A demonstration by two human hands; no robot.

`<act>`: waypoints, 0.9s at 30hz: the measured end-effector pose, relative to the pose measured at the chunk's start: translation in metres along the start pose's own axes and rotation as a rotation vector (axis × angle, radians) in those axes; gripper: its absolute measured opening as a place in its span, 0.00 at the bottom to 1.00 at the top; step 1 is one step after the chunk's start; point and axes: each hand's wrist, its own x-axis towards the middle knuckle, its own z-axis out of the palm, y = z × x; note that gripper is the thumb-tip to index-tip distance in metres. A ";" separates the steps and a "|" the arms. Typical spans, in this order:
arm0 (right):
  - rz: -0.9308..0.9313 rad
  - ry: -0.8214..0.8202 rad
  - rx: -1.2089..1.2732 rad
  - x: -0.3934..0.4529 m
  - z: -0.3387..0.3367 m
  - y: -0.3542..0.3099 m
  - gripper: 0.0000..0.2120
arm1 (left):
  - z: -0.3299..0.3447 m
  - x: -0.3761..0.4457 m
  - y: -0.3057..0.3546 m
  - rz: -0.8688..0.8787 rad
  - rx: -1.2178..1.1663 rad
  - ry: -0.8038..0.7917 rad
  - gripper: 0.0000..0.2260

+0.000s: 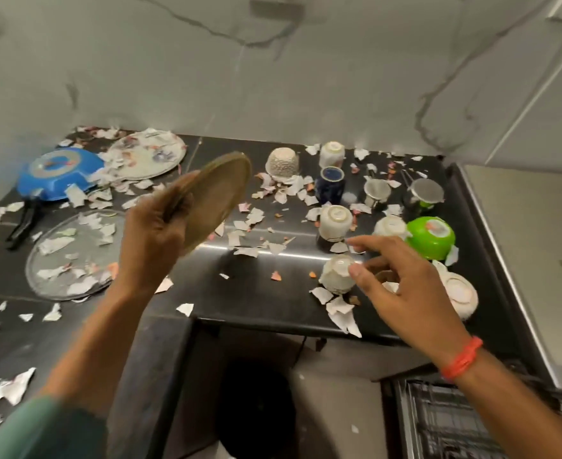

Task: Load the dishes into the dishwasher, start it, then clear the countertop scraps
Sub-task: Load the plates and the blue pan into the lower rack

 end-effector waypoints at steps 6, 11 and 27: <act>-0.018 -0.072 -0.014 0.000 0.013 0.000 0.14 | -0.011 0.000 -0.053 0.150 0.480 -0.248 0.29; 0.044 -0.064 0.006 -0.008 0.002 0.006 0.13 | -0.005 0.006 -0.058 0.194 0.511 -0.201 0.26; 0.412 0.219 0.334 -0.050 -0.051 0.032 0.20 | 0.079 -0.001 0.076 -0.521 -0.763 -0.202 0.12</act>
